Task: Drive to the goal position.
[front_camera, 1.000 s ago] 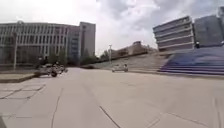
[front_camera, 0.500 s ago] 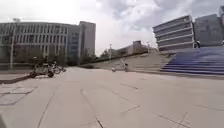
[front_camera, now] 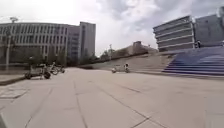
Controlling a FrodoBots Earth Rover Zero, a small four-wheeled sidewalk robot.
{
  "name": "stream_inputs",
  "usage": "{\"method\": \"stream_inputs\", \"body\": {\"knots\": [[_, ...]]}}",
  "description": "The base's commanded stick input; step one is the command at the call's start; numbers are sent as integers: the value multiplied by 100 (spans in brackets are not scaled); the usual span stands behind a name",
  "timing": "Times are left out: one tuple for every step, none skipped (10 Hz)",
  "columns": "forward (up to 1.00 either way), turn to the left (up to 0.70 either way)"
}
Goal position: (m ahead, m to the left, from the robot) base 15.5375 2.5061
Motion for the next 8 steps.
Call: {"method": "stream_inputs", "body": {"knots": [[70, 0], [70, 0], [70, 0], [70, 15], [70, 35], [70, 34], [70, 9], [70, 0]]}}
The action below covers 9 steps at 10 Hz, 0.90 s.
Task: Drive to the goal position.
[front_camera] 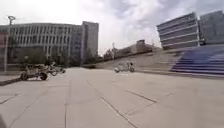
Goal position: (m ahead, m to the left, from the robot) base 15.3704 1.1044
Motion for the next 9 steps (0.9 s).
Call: {"method": "stream_inputs", "body": {"knots": [[70, 0], [70, 0], [70, 0], [70, 0], [70, 5], [70, 17], [70, 19], [70, 0], [70, 0]]}}
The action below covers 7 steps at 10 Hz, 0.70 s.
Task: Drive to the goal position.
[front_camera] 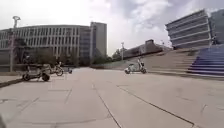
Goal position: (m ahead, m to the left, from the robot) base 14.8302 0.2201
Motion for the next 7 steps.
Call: {"method": "stream_inputs", "body": {"knots": [[70, 0], [70, 0], [70, 0], [70, 0], [70, 0], [70, 1], [70, 5]]}}
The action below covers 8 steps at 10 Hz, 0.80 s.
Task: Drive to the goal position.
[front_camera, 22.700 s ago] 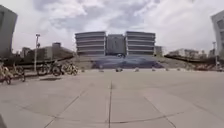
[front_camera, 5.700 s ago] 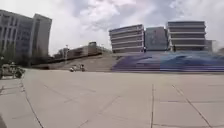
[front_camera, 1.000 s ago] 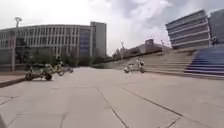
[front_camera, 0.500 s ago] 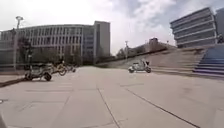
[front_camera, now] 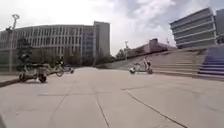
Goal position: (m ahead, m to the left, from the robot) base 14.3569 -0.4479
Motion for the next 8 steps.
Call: {"method": "stream_inputs", "body": {"knots": [[70, 14], [70, 23], [70, 0], [70, 0], [70, 0], [70, 0], [70, 0], [70, 0]]}}
